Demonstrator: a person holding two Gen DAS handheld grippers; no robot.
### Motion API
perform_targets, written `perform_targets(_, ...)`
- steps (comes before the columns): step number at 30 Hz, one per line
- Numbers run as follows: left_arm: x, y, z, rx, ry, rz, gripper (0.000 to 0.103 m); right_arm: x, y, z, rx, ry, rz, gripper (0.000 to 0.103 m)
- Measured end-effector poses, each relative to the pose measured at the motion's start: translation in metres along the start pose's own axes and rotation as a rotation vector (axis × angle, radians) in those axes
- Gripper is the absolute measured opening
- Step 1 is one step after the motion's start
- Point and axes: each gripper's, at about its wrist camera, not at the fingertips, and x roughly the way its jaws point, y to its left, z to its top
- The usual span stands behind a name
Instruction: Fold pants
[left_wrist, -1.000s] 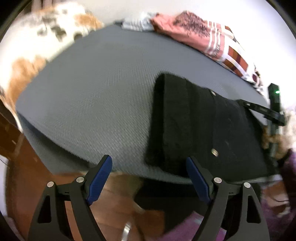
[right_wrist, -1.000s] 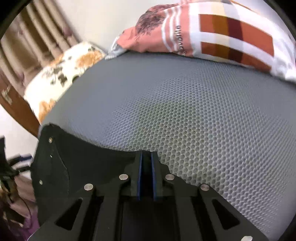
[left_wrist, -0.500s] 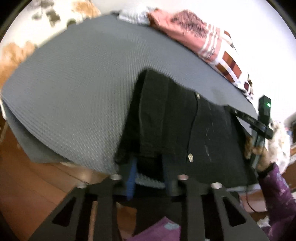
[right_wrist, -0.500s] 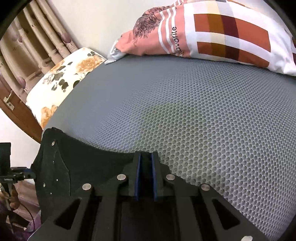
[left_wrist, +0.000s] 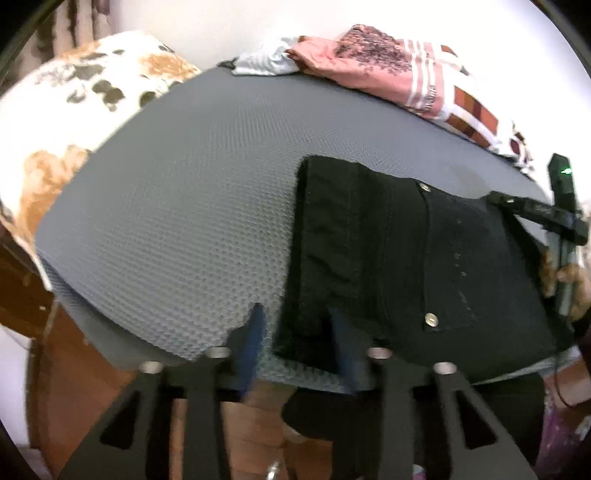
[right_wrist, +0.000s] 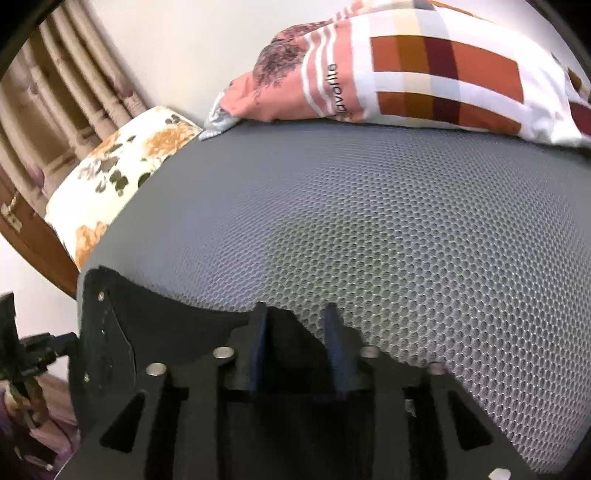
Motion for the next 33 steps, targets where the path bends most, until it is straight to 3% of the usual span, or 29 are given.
perform_targets(1, -0.004, -0.001, 0.001, 0.006, -0.008, 0.018, 0.065, -0.002, -0.004, 0.001, 0.022, 0.001, 0.011, 0.042)
perform_targets(2, -0.01, 0.0, 0.001, 0.015, -0.024, 0.04, 0.068, -0.006, -0.011, 0.003, 0.057, -0.007, 0.015, 0.043)
perform_targets(5, -0.029, -0.01, 0.004, 0.068, -0.091, 0.125, 0.073, -0.057, -0.034, 0.006, 0.209, -0.136, 0.038, 0.044)
perform_targets(7, -0.044, -0.023, 0.006, 0.11, -0.153, 0.167, 0.08, -0.103, -0.054, -0.019, 0.295, -0.232, 0.055, 0.045)
perform_targets(9, -0.054, -0.037, 0.008, 0.149, -0.2, 0.154, 0.085, -0.152, -0.076, -0.056, 0.369, -0.303, 0.026, 0.047)
perform_targets(13, -0.061, -0.075, 0.009, 0.246, -0.276, 0.139, 0.095, -0.253, -0.13, -0.161, 0.535, -0.382, -0.169, 0.05)
perform_targets(16, -0.051, -0.095, 0.009, 0.291, -0.26, 0.127, 0.095, -0.317, -0.172, -0.239, 0.696, -0.428, -0.307, 0.05)
perform_targets(19, -0.039, -0.104, 0.009, 0.292, -0.235, 0.082, 0.095, -0.366, -0.209, -0.302, 0.871, -0.511, -0.335, 0.051)
perform_targets(21, -0.033, -0.101, 0.01, 0.265, -0.217, 0.053, 0.095, -0.382, -0.225, -0.329, 0.942, -0.562, -0.286, 0.051)
perform_targets(25, -0.029, -0.092, 0.012, 0.2, -0.197, -0.011, 0.095, -0.382, -0.243, -0.355, 1.015, -0.583, -0.215, 0.05)
perform_targets(33, -0.023, -0.088, 0.008, 0.186, -0.179, -0.02, 0.095, -0.368, -0.233, -0.365, 1.044, -0.616, -0.1, 0.052)
